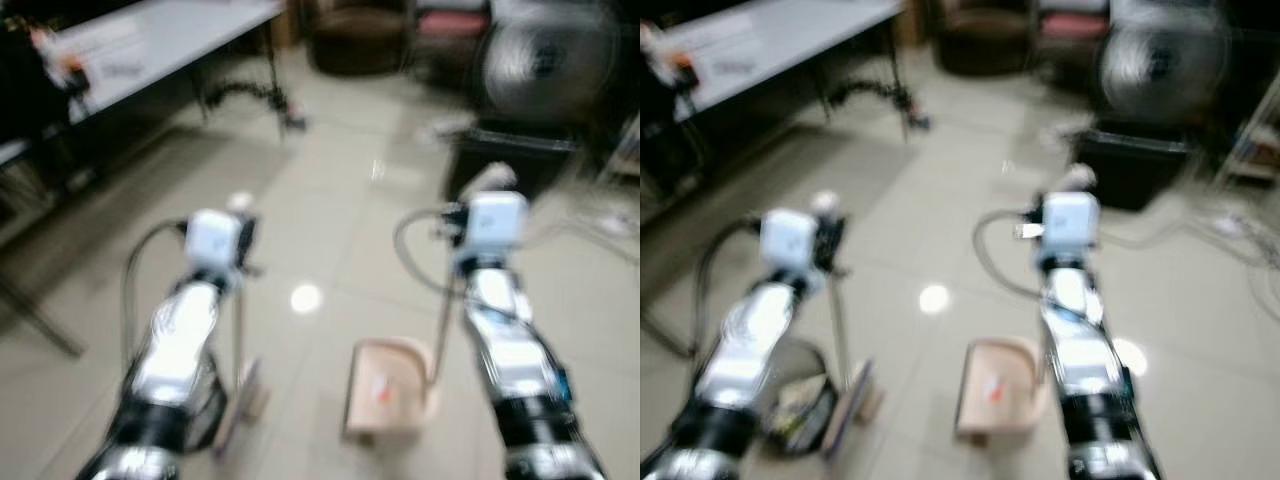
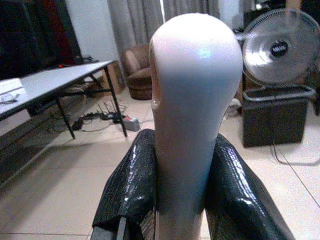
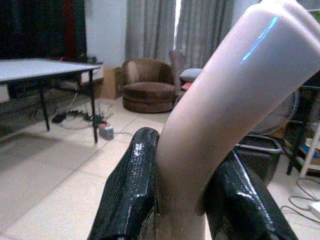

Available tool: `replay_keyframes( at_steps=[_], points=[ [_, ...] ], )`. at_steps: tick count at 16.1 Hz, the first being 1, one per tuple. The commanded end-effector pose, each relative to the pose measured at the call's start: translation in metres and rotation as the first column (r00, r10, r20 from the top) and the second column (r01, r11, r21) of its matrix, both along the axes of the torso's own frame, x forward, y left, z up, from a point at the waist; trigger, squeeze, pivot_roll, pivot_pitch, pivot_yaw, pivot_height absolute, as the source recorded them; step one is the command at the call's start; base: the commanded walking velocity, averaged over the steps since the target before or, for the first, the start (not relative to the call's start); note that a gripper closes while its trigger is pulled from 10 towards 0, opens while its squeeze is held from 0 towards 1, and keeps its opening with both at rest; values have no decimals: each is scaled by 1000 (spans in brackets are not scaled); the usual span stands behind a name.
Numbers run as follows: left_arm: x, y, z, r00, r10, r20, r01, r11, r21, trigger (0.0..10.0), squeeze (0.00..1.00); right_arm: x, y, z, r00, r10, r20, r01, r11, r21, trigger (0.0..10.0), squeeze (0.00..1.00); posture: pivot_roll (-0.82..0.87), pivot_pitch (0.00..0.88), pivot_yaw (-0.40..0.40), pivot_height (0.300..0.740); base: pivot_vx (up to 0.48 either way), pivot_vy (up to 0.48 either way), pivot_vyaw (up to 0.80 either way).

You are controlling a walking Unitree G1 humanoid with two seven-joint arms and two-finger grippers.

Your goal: Sweep floor

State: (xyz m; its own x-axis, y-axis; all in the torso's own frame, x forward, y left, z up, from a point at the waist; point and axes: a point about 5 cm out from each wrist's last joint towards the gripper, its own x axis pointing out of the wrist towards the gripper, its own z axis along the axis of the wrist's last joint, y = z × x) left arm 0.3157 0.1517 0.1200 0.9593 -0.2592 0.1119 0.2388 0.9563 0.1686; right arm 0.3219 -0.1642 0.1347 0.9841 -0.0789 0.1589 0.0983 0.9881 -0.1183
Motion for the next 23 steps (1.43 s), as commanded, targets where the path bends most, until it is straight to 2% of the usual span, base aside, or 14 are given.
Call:
replay_keyframes(
  at_steps=[1,6,10,12,15,19,23],
  points=[
    [1,10,3,999,42,21,-42,999,17,10000,0,4,11,7,999,28,43,-26,999,-34,10000,0,-41,23,46,740,442,0,550],
    [2,5,-1,999,34,8,-34,999,13,10000,0,2,15,-2,998,57,35,-55,998,-30,10000,0,-49,46,46,740,442,0,0],
    [3,3,-4,1000,28,-1,-28,999,18,10000,0,3,27,-3,991,114,71,-113,993,-21,10000,0,-52,80,45,740,435,0,0],
    [2,3,-3,999,25,20,-25,1000,17,10000,0,2,34,-2,980,166,109,-165,986,-11,10000,0,-51,104,42,740,0,0,0],
    [0,1,-15,1000,19,-17,-17,995,99,10000,0,4,43,-10,969,234,85,-237,971,36,10000,0,-46,142,36,740,0,0,0],
    [-9,4,-23,999,35,-22,-32,990,134,10000,0,1,52,-19,952,291,89,-297,953,65,10000,0,-26,202,27,740,0,0,0],
    [-15,5,-31,998,55,-23,-51,987,153,10000,0,1,54,-29,952,294,86,-301,951,76,10000,0,-10,250,17,740,0,0,0]
  ],
)
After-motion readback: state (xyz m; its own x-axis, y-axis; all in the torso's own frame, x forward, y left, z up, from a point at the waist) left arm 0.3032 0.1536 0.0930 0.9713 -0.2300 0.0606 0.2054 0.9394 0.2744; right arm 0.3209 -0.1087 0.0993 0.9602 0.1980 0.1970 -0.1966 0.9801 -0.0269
